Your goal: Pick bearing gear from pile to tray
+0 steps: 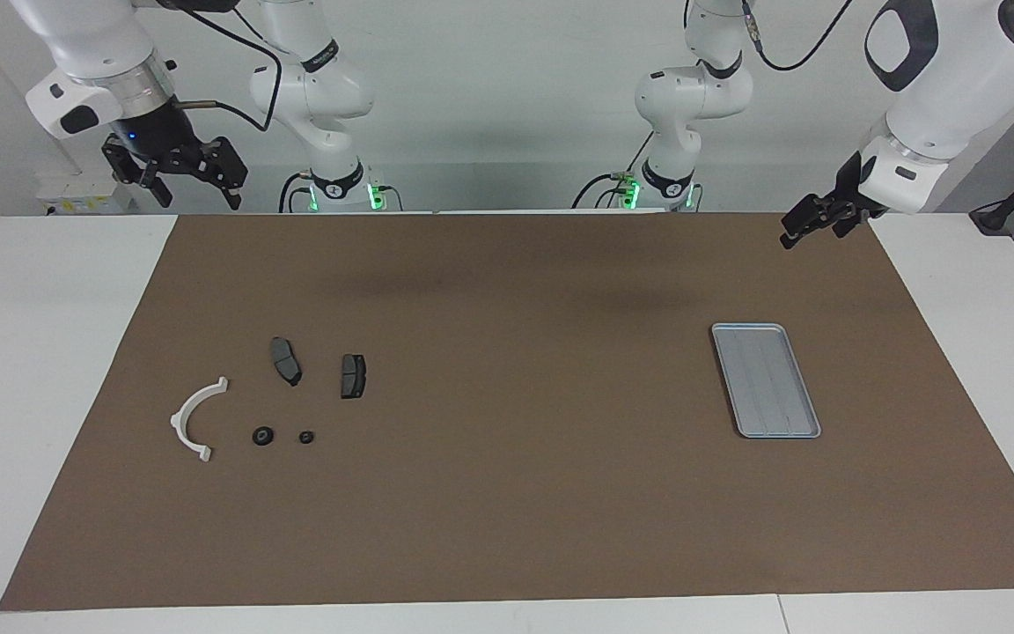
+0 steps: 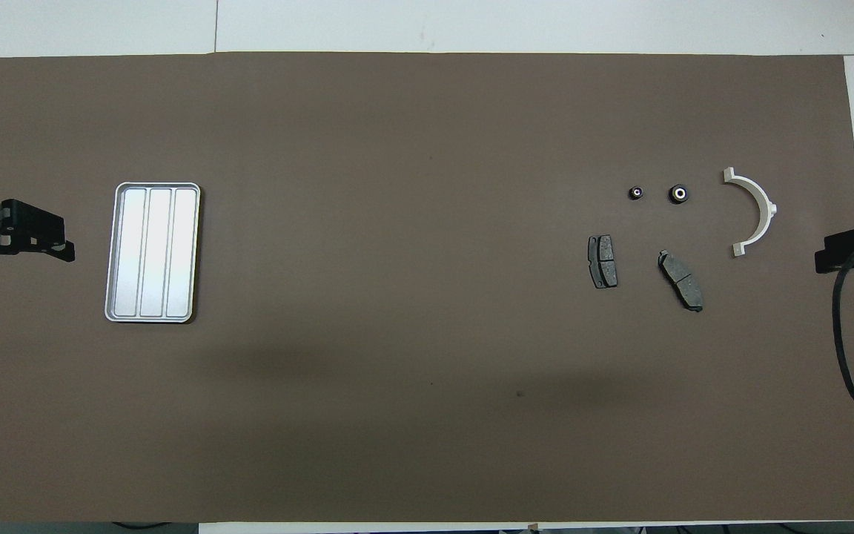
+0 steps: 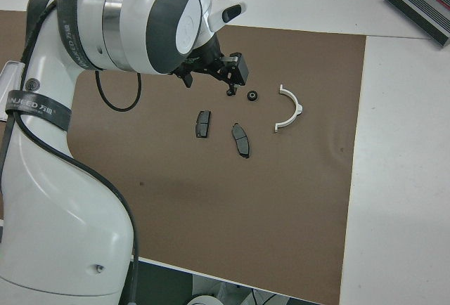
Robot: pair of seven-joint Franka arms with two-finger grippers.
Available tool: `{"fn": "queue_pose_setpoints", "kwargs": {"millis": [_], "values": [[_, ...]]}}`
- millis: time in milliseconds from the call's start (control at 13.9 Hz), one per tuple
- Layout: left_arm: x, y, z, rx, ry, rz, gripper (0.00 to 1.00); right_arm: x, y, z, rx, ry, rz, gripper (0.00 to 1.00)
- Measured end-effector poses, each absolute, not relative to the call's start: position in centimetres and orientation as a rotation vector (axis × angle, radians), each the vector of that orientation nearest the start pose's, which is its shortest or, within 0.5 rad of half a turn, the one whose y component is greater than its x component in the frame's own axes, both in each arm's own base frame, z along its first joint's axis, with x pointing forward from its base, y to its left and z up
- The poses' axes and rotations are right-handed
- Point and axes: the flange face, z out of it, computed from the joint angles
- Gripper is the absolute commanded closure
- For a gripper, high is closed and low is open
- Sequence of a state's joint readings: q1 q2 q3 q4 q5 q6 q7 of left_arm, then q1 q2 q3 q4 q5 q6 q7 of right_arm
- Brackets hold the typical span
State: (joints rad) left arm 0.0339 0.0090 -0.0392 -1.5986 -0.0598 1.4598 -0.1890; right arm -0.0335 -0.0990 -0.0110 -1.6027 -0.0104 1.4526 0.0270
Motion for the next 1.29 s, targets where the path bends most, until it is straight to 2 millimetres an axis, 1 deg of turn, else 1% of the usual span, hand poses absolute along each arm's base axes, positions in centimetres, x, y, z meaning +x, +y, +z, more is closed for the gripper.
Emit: {"fn": "queue_pose_setpoints", "kwargs": {"millis": [431,575,719,862,1006,1294], "values": [[54.3,-1.0,59.8,-3.165,-0.288,0.243,0.0,51.2,-2.6,65.3,-3.141,0.123,0.064,0.0],[54.3,-1.0,59.8,-3.165,-0.288,0.243,0.0,51.8,-2.8,65.1,-3.139,0.128,0.029,0.0],[54.3,-1.0,59.8,-3.165,-0.288,0.243,0.0,53.0,-3.2,64.5,-3.139,0.138,0.015,0.0],[54.3,-1.0,59.8,-3.165,-0.288,0.243,0.0,55.1,-3.6,62.9,-3.139,0.147,0.025,0.0],[54.3,-1.0,59.8,-3.165,-0.288,0.243,0.0,57.6,-3.9,61.0,-3.14,0.15,-0.025,0.0],[54.3,-1.0,59.8,-3.165,-0.288,0.243,0.0,61.0,-4.0,56.8,-3.141,0.15,-0.04,0.0]]}}
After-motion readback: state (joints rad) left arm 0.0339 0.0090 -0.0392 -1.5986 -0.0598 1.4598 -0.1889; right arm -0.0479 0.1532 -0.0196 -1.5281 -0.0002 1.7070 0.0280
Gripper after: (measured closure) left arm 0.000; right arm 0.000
